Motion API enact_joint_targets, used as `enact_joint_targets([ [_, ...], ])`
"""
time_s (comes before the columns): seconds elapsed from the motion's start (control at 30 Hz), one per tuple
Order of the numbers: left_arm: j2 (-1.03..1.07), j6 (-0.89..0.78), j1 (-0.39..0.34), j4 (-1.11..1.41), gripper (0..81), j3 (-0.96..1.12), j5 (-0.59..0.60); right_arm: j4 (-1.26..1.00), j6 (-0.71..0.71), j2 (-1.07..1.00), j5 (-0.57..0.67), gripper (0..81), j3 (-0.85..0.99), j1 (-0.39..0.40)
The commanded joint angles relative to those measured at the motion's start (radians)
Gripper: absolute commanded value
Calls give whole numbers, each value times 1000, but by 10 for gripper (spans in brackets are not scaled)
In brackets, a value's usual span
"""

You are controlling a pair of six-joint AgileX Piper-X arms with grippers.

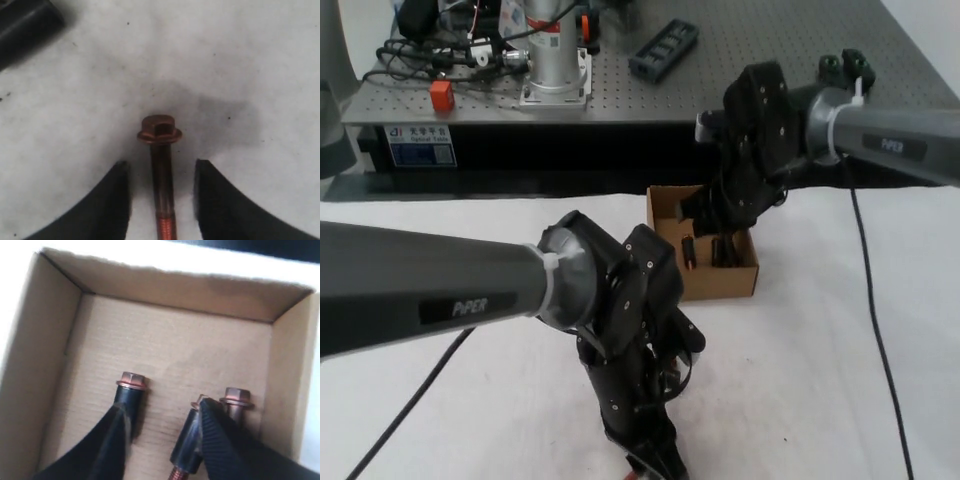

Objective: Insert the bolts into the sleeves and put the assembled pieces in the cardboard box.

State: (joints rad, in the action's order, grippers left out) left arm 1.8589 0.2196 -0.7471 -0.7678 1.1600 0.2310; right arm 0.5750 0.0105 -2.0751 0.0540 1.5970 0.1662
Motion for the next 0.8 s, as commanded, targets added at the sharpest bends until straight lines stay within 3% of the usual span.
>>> enact_joint_targets([
  [0.0,43,28,-5,5,258,14,-20,-4,-4,42,5,329,12,-6],
  [0.2,56,29,-5,69,249,14,-20,65,-4,150,9,329,12,-6],
  [0.3,56,29,-5,64,138,15,-20,108,-4,211,41,329,0,-1],
  [0.37,51,21,-5,54,5,15,-20,147,-10,259,89,329,-24,7],
  [0.53,-47,-39,27,-24,7,1,-187,291,-96,282,91,329,-67,55],
  [0.77,-388,-168,181,76,7,-189,-169,389,-215,185,37,329,-72,171],
])
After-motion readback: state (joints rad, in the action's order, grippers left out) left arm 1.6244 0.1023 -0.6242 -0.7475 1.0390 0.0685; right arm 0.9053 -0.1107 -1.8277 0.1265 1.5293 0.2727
